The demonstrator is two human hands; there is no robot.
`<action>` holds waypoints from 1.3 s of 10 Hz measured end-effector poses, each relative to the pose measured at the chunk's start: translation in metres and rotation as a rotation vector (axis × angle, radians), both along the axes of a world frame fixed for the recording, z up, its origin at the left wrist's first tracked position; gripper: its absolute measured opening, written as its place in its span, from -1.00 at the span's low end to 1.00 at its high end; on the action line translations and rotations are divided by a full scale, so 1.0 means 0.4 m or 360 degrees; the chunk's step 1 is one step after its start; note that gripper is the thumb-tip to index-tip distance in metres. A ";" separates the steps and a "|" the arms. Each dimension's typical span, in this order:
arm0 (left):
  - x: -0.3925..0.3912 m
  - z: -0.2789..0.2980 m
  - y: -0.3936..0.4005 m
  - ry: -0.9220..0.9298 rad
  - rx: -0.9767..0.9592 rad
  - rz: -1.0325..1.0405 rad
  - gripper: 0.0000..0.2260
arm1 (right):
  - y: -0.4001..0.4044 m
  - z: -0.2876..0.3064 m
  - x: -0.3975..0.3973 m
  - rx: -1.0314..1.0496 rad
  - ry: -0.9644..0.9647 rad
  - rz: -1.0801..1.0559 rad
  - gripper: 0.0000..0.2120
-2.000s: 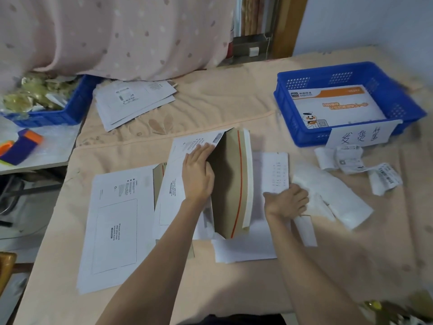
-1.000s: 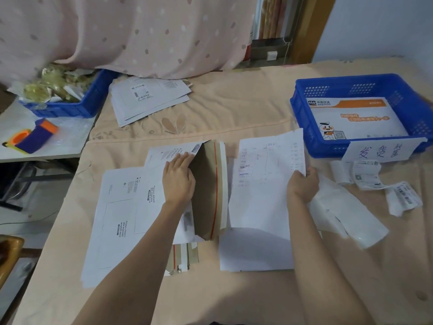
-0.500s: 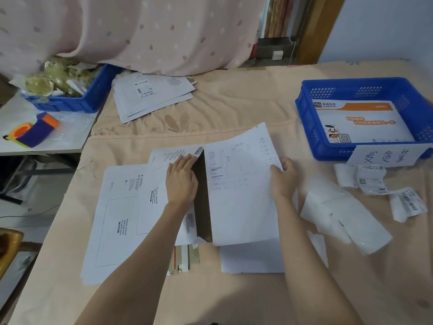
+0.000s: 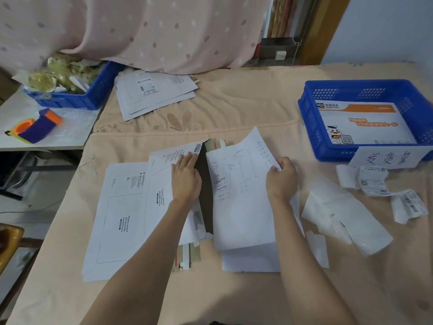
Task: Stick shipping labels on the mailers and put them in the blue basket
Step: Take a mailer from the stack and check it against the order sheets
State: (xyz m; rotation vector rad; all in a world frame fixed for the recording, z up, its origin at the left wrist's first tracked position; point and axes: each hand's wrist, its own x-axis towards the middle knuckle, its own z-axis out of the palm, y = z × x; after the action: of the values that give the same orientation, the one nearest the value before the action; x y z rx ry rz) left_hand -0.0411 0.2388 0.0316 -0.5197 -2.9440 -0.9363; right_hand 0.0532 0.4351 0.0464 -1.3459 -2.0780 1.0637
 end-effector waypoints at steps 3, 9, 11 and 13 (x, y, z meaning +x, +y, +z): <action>0.010 -0.008 0.005 -0.0133 0.0025 -0.0154 -0.48 | -0.020 0.001 -0.026 -0.0024 0.0165 0.0100 -0.88; 0.018 -0.003 0.000 -0.0245 0.0134 -0.0219 -0.48 | -0.027 0.001 -0.050 -0.0009 0.0211 0.0217 -0.89; 0.013 -0.007 -0.005 -0.0254 0.0123 -0.0206 -0.49 | -0.019 0.007 -0.030 -0.0203 -0.0146 0.0326 -0.63; 0.009 -0.005 -0.006 -0.0258 0.0145 -0.0213 -0.49 | -0.017 0.000 -0.032 -0.0070 -0.0125 0.0355 -0.62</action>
State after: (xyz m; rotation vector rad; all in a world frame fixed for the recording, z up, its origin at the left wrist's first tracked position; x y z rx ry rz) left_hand -0.0376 0.2364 0.0295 -0.6747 -3.0205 -1.1738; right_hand 0.0403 0.4281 0.0463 -1.2150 -2.3181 1.1694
